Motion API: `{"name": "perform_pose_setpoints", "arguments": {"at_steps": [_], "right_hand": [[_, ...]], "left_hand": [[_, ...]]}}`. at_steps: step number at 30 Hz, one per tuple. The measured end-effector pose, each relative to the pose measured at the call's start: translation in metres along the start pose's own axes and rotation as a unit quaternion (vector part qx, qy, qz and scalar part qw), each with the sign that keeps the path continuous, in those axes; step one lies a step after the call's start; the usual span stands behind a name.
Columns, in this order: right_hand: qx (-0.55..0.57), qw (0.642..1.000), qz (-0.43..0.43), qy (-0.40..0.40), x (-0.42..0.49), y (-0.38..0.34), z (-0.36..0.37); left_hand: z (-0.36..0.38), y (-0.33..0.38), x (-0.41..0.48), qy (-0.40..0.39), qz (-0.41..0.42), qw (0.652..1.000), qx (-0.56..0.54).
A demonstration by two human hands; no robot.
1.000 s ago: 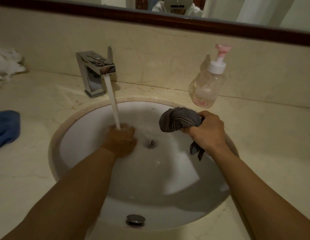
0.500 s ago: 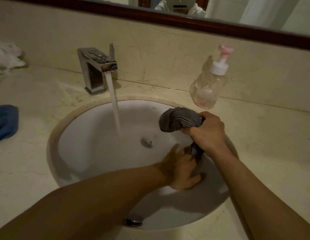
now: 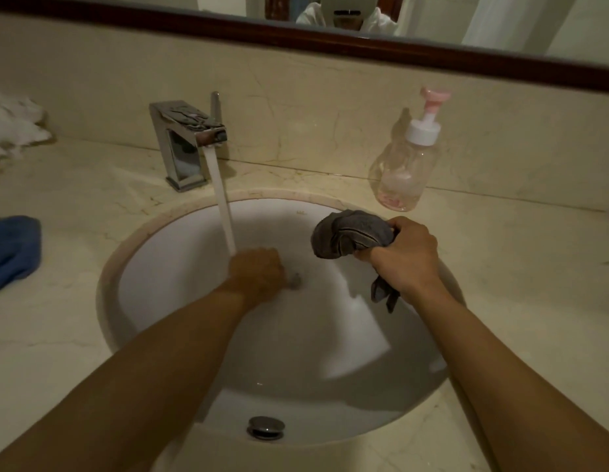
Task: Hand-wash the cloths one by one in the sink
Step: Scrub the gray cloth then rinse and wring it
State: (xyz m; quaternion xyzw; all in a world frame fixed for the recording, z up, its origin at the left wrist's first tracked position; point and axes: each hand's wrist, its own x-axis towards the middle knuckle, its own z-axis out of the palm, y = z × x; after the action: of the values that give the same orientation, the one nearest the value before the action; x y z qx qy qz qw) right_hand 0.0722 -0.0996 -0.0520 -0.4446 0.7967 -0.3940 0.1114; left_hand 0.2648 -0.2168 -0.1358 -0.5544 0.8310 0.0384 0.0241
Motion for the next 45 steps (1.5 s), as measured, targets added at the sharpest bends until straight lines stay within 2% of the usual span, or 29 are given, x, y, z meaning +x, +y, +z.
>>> {"name": "perform_pose_setpoints", "arguments": {"at_steps": [2, 4, 7, 9, 13, 17, 19, 21, 23, 27, 31, 33, 36, 40, 43, 45], "right_hand": [[-0.005, 1.000, -0.001, 0.001, 0.000, 0.000, 0.001], [-0.008, 1.000, -0.004, 0.003, 0.000, 0.000, 0.000], [-0.014, 1.000, -0.010, 0.002, 0.000, 0.001, 0.000], [-0.010, 1.000, -0.012, 0.003, 0.000, 0.000, 0.001], [-0.004, 1.000, -0.010, 0.003, -0.001, 0.001, -0.001], [0.005, 1.000, -0.004, 0.002, 0.000, 0.001, -0.001], [0.003, 1.000, -0.004, 0.000, 0.000, 0.001, 0.000], [0.004, 1.000, -0.007, 0.001, 0.000, 0.001, 0.000], [0.009, 1.000, -0.005, 0.008, 0.000, 0.001, 0.000], [0.001, 1.000, -0.007, 0.012, 0.001, 0.001, 0.001], [-0.007, 1.000, -0.013, 0.004, 0.001, 0.003, 0.000], [-0.007, 1.000, -0.015, 0.007, 0.001, 0.003, 0.000], [-0.010, 1.000, -0.017, 0.007, 0.001, 0.003, 0.001], [-0.005, 1.000, -0.012, 0.003, 0.001, 0.002, 0.000], [0.001, 1.000, -0.010, 0.002, 0.000, 0.001, 0.000], [0.000, 1.000, -0.008, 0.002, -0.001, 0.001, 0.000]], "left_hand": [[0.001, 0.028, -0.006, 0.021, 0.077, 0.996, -0.026], [0.008, 0.061, -0.017, 0.049, 0.196, 0.979, -0.027], [0.020, 0.099, -0.036, 0.105, 0.365, 0.923, -0.067], [0.030, 0.107, -0.041, 0.109, 0.394, 0.911, -0.058], [0.034, 0.077, -0.030, 0.076, 0.331, 0.940, 0.016], [0.029, -0.018, -0.002, 0.094, 0.162, 0.981, 0.050], [0.024, -0.046, 0.003, 0.075, 0.085, 0.991, 0.064], [0.017, -0.040, 0.003, 0.013, 0.009, 0.999, 0.039], [0.009, -0.015, 0.001, 0.020, -0.003, 1.000, 0.007], [0.007, 0.055, -0.018, 0.069, 0.159, 0.985, -0.005], [0.029, 0.110, -0.045, 0.134, 0.386, 0.913, -0.011], [0.039, 0.118, -0.049, 0.105, 0.419, 0.902, 0.009], [0.041, 0.095, -0.038, 0.103, 0.393, 0.914, 0.023], [0.029, 0.020, -0.006, 0.056, 0.207, 0.976, 0.026], [0.020, -0.028, 0.001, 0.057, 0.078, 0.993, 0.063], [0.017, -0.037, 0.002, 0.032, 0.038, 0.995, 0.087]]}}
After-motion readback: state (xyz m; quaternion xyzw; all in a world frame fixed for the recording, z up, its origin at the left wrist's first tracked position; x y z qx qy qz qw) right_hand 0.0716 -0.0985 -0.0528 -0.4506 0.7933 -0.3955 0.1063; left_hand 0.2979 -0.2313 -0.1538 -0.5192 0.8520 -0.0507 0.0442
